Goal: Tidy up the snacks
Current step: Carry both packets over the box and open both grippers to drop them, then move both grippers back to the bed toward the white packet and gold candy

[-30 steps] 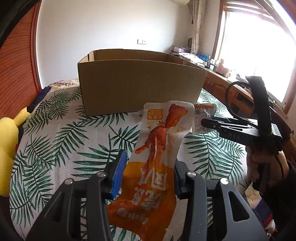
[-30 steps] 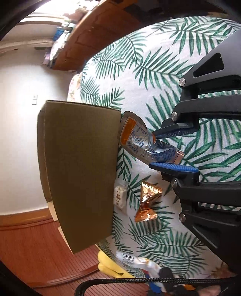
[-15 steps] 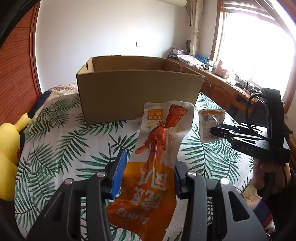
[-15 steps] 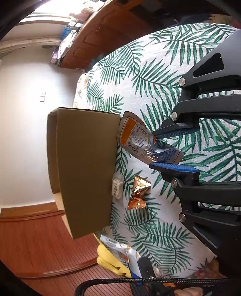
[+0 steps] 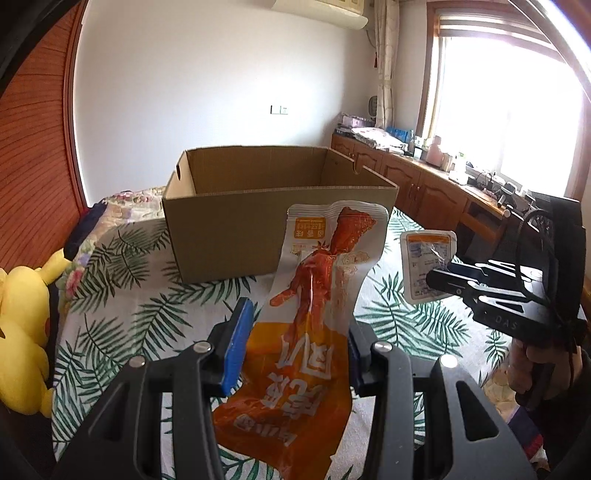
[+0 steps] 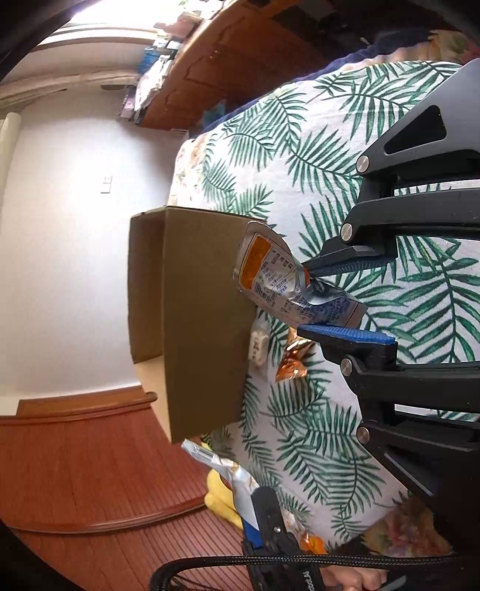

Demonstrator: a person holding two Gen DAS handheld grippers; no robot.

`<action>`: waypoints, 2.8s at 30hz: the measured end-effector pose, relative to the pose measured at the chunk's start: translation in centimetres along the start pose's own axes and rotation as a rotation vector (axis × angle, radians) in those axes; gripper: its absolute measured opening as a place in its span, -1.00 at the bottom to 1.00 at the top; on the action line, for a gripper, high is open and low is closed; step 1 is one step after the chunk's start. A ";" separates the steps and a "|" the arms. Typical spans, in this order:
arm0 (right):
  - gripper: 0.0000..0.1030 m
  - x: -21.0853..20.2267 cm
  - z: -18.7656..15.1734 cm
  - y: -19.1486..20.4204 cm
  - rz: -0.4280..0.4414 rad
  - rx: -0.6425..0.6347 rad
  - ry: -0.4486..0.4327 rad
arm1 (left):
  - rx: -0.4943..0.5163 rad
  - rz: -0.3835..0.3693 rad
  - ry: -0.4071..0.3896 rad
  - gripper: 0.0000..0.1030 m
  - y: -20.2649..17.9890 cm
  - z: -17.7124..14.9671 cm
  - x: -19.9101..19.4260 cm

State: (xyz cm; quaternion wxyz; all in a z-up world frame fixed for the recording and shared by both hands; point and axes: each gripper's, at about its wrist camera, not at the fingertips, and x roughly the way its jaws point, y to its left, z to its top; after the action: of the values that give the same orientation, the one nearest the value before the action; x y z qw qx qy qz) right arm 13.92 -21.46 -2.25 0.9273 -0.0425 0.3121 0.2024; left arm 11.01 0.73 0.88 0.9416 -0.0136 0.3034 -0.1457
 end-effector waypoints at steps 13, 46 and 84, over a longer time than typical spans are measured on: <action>-0.53 -0.7 3.9 0.9 0.023 -0.040 -0.071 | 0.027 0.008 -0.044 -0.16 0.9 4.8 1.6; -0.53 12.0 14.9 -2.4 0.070 -0.091 -0.082 | 0.038 0.051 -0.048 -0.15 5.5 15.0 15.2; -0.40 8.9 12.9 -1.5 0.072 -0.063 -0.083 | 0.060 0.081 -0.045 0.32 3.5 13.2 13.3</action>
State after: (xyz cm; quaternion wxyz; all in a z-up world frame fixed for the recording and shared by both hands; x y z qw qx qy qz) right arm 28.18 -17.09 2.76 0.9297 -0.0522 0.2682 0.2472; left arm 29.78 -0.52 3.71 0.9533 0.0236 0.2779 -0.1161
